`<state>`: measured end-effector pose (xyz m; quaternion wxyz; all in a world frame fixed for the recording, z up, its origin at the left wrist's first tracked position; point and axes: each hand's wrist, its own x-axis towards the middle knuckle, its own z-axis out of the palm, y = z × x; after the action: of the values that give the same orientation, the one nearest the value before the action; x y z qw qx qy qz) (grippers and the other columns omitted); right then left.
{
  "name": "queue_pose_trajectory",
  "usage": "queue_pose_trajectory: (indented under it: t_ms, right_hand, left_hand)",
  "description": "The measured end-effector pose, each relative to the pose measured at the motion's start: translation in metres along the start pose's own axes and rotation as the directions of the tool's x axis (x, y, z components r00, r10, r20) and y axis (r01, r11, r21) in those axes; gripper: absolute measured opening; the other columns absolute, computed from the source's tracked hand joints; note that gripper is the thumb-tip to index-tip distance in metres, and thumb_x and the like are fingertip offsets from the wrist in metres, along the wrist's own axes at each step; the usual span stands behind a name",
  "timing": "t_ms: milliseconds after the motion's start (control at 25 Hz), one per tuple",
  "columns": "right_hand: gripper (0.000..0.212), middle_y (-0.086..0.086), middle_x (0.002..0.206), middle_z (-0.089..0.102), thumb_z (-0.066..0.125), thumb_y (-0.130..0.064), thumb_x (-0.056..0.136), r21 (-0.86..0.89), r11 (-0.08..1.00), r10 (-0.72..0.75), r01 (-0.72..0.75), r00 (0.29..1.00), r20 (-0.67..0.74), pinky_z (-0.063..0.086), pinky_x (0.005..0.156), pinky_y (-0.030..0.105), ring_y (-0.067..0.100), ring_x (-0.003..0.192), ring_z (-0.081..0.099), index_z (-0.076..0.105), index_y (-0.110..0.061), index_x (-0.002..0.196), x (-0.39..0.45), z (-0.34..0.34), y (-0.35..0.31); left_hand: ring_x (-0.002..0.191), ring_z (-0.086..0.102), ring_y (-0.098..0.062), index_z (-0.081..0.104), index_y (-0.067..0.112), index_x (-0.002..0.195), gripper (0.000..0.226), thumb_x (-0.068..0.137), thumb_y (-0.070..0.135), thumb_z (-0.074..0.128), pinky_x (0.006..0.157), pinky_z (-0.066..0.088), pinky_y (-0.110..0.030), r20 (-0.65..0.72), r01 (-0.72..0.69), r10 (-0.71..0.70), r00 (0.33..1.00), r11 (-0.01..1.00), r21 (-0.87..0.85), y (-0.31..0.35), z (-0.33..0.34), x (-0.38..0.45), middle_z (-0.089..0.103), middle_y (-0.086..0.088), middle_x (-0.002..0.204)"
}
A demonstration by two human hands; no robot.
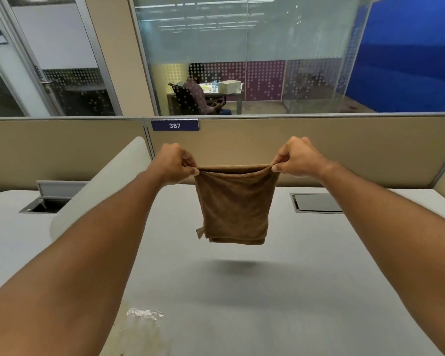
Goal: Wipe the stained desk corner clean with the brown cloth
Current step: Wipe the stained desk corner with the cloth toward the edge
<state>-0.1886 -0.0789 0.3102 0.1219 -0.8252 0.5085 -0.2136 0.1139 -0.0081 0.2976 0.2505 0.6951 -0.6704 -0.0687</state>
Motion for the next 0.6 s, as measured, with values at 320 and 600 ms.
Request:
queue_pose_trajectory:
  t_ms: [320,600]
  right_hand:
    - [0.01,-0.003,0.075,0.071,0.081,-0.022,0.078,-0.011,0.999,0.044,-0.044,0.998,-0.048,0.061,0.075,0.034,0.011,0.076,0.067,0.078,-0.016,0.086,-0.037,0.03,-0.114]
    - [0.012,-0.003,0.069,0.069,0.08,-0.02,0.08,-0.008,0.998,0.06,-0.06,0.998,-0.02,0.061,0.069,0.032,0.011,0.071,0.067,0.078,-0.012,0.089,-0.071,0.081,-0.183]
  left_hand:
    - [0.079,0.07,-0.016,0.078,0.013,0.089,0.012,0.078,0.018,0.081,0.078,0.06,-0.034,-0.022,-0.054,0.054,0.998,0.998,-0.011,-0.067,-0.076,-0.063,0.072,-0.001,0.081]
    - [0.079,0.071,-0.018,0.078,0.011,0.092,0.017,0.078,0.02,0.082,0.08,0.061,-0.035,0.049,-0.039,0.039,0.998,0.999,-0.004,-0.135,-0.102,-0.114,0.074,-0.006,0.084]
